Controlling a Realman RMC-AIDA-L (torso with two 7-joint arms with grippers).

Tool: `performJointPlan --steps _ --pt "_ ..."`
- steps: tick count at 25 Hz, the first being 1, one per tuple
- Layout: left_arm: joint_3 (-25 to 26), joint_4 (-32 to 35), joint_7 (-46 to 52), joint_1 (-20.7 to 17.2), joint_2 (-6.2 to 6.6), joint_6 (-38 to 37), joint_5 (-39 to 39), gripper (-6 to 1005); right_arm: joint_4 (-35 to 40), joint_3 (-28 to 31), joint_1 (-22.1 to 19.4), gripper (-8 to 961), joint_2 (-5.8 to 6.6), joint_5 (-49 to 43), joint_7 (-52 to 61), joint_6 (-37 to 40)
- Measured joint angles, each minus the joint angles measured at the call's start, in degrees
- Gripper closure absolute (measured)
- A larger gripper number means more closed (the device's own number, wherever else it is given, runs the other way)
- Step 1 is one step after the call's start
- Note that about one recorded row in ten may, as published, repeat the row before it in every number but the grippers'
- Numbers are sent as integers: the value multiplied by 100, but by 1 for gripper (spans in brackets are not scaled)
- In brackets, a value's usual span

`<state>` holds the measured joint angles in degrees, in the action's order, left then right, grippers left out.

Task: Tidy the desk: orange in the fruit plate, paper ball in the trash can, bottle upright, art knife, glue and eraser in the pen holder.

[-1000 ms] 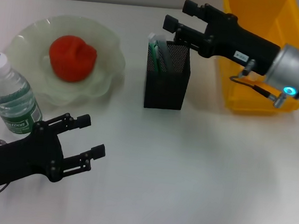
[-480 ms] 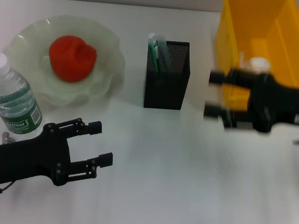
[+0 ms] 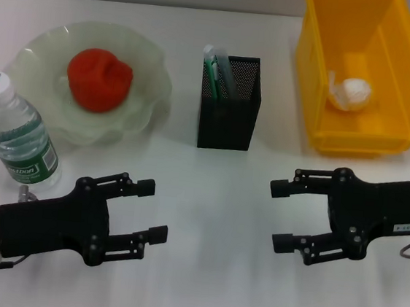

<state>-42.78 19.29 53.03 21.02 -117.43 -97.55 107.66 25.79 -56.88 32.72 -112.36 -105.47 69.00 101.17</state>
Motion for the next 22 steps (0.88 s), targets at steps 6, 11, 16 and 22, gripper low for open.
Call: performJointPlan --steps 6,11,16,22 --pt "-2 58 -23 79 -26 135 116 248 -69 21 -34 133 -95 -7 -227 -64" --pt "-2 86 -22 85 7 133 127 248 -127 9 29 133 -121 -11 -233 -70" --pt "-17 170 -16 83 22 103 170 249 -135 6 48 133 -131 -15 -188 -71" --pt "-34 170 -1 86 27 99 209 249 -137 -6 50 133 -140 -18 -166 -56"
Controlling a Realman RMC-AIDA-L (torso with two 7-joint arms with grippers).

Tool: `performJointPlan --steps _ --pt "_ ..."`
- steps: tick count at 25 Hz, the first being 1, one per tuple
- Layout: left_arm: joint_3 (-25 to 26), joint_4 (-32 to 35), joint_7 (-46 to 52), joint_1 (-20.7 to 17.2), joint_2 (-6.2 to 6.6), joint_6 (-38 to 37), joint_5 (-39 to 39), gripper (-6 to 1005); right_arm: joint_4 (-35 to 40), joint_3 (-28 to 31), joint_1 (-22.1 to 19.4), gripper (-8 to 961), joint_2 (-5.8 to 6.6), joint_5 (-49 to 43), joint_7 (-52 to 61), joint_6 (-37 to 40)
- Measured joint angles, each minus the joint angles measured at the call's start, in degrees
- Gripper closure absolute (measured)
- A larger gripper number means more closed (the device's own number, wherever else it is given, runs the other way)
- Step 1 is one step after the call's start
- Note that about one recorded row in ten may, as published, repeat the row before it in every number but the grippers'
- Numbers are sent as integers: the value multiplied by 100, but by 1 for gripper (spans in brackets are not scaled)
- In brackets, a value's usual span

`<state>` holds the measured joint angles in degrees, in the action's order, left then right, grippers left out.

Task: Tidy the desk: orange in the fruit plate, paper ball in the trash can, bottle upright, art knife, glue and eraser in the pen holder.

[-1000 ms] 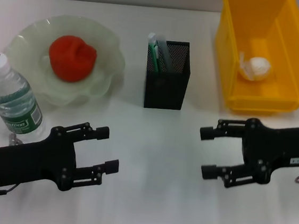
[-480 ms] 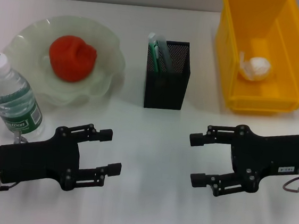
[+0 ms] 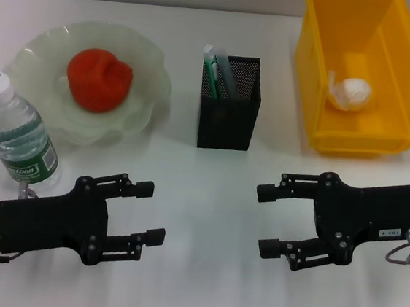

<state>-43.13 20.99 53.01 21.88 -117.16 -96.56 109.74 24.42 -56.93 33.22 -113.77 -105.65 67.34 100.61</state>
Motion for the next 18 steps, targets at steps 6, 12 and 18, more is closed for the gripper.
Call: performJointPlan --steps 6,12,18 --pt "-12 -2 -1 -14 -4 0 47 248 -7 0 0 133 1 0 3 28" --pt "-20 -7 -14 -41 -27 7 101 248 -7 -17 0 133 3 0 5 53" --pt "-20 -8 -16 -53 -32 6 122 249 -7 -20 16 133 4 0 7 55"
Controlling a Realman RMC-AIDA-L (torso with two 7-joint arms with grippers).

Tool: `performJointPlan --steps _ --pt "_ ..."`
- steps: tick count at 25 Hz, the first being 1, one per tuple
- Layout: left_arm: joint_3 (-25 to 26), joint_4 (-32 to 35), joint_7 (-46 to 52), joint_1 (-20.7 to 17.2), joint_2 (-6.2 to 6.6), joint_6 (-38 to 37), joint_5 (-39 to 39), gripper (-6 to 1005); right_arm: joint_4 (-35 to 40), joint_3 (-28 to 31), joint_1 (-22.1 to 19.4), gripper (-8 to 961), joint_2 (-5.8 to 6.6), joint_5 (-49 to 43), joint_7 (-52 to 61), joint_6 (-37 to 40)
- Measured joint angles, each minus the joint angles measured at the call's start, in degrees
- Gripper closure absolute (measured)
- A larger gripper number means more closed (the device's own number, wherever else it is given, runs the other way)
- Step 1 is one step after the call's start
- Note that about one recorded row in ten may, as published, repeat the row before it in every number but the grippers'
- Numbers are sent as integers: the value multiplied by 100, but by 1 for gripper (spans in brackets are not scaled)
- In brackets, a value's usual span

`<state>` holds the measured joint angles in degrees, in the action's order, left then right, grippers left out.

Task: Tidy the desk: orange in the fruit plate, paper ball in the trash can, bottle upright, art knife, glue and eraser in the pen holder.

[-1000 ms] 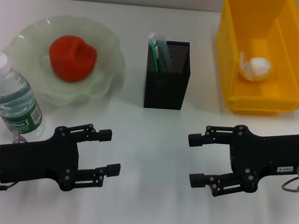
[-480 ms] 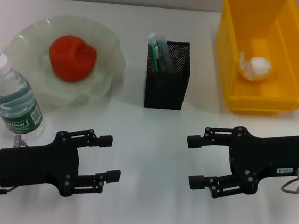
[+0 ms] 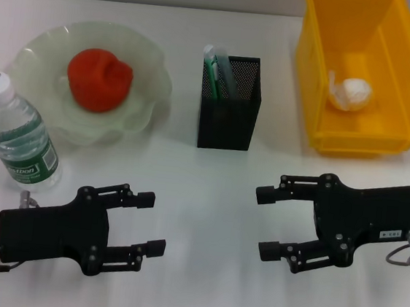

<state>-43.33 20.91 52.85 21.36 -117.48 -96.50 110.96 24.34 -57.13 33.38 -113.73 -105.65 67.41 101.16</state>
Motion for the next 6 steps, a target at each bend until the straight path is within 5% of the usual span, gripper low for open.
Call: performJointPlan --steps 6 --pt "0 0 3 -20 -3 15 0 249 0 0 41 133 -4 0 8 0"
